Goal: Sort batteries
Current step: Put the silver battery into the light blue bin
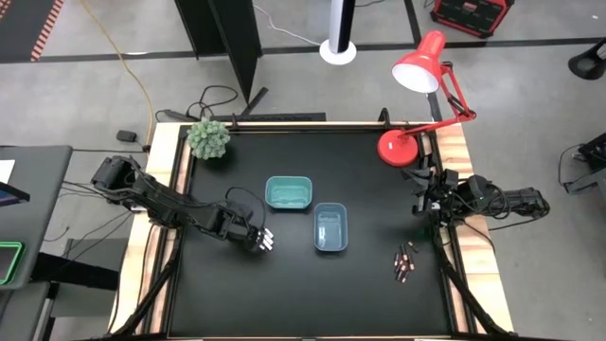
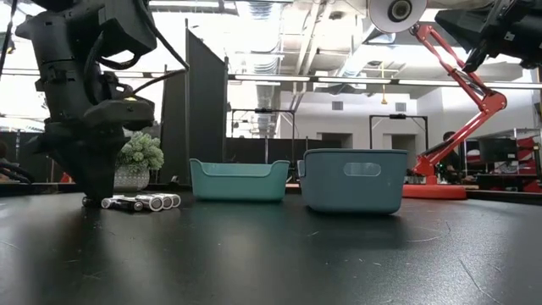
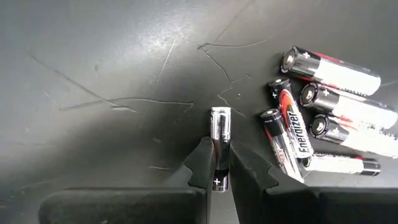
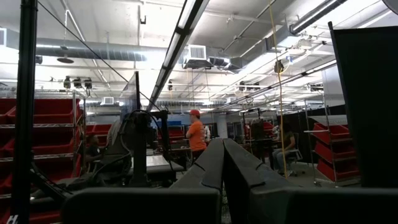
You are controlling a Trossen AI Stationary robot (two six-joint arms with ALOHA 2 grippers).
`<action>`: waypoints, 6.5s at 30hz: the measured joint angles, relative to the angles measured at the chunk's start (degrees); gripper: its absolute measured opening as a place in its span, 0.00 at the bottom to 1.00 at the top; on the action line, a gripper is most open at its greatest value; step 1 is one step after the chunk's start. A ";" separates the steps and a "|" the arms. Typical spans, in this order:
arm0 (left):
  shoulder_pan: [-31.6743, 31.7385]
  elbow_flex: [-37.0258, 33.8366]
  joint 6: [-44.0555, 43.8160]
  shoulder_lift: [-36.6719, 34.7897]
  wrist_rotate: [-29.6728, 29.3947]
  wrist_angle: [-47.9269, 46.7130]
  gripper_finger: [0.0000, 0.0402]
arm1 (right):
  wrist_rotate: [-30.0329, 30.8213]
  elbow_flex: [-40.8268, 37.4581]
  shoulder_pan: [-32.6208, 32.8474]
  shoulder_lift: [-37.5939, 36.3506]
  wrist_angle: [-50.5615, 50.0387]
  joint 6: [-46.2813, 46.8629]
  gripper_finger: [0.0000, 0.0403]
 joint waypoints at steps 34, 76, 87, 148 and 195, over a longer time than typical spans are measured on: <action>0.20 3.31 9.09 -7.95 -12.37 -1.22 0.07 | -0.01 0.00 0.02 -0.01 -0.87 0.00 0.07; 21.17 3.42 33.47 -5.02 -11.78 21.30 0.07 | 0.01 -0.02 -0.05 -0.01 -1.03 -0.02 0.07; 21.31 3.42 33.02 -4.82 -12.86 21.38 0.19 | 0.00 -0.02 -0.05 -0.02 -1.00 -0.04 0.07; -4.70 7.82 50.92 2.69 -5.24 -1.81 0.70 | -0.01 -0.02 0.06 -0.01 -1.27 4.94 0.07; 1.21 4.64 59.66 2.63 3.96 4.89 0.62 | -0.02 -0.02 0.06 0.00 -2.29 4.50 0.07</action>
